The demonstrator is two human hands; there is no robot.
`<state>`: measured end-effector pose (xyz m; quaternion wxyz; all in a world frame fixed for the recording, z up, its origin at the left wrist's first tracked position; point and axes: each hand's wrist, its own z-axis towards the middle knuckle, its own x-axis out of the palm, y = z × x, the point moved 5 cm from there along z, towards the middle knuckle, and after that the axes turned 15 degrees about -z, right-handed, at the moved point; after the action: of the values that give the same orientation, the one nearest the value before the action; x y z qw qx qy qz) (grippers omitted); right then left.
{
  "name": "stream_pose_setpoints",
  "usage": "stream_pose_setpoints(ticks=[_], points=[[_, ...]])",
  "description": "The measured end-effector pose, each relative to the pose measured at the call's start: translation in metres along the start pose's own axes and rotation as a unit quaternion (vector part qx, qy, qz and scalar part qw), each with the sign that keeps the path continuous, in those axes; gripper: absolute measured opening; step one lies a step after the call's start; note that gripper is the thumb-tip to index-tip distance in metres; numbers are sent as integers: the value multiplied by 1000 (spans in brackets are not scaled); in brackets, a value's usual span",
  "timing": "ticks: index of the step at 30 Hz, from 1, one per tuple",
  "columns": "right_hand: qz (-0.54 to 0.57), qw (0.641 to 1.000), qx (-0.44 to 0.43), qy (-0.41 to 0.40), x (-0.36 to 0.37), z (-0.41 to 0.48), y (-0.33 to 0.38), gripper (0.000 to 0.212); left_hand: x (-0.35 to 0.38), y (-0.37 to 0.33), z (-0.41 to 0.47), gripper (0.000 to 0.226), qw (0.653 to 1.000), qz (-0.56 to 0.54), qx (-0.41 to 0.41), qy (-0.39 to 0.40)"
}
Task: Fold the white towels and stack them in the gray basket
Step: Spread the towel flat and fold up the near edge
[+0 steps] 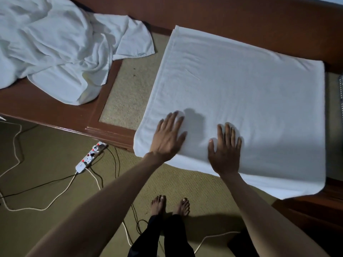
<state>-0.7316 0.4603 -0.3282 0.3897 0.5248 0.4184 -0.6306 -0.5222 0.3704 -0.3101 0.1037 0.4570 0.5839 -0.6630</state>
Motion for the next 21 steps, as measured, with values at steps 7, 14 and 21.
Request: stream_pose_setpoints(ticks=[7, 14, 21], points=[[1, 1000, -8, -1, -2, 2, 2, 62, -16, 54, -20, 67, 991, 127, 37, 26], [-8, 1000, -11, 7, 0, 3, 2, 61, -44, 73, -38, 69, 992, 121, -45, 6], [21, 999, -24, 40, 6, 3, 4, 61, 28, -46, 19, 57, 994, -108, -20, 19]])
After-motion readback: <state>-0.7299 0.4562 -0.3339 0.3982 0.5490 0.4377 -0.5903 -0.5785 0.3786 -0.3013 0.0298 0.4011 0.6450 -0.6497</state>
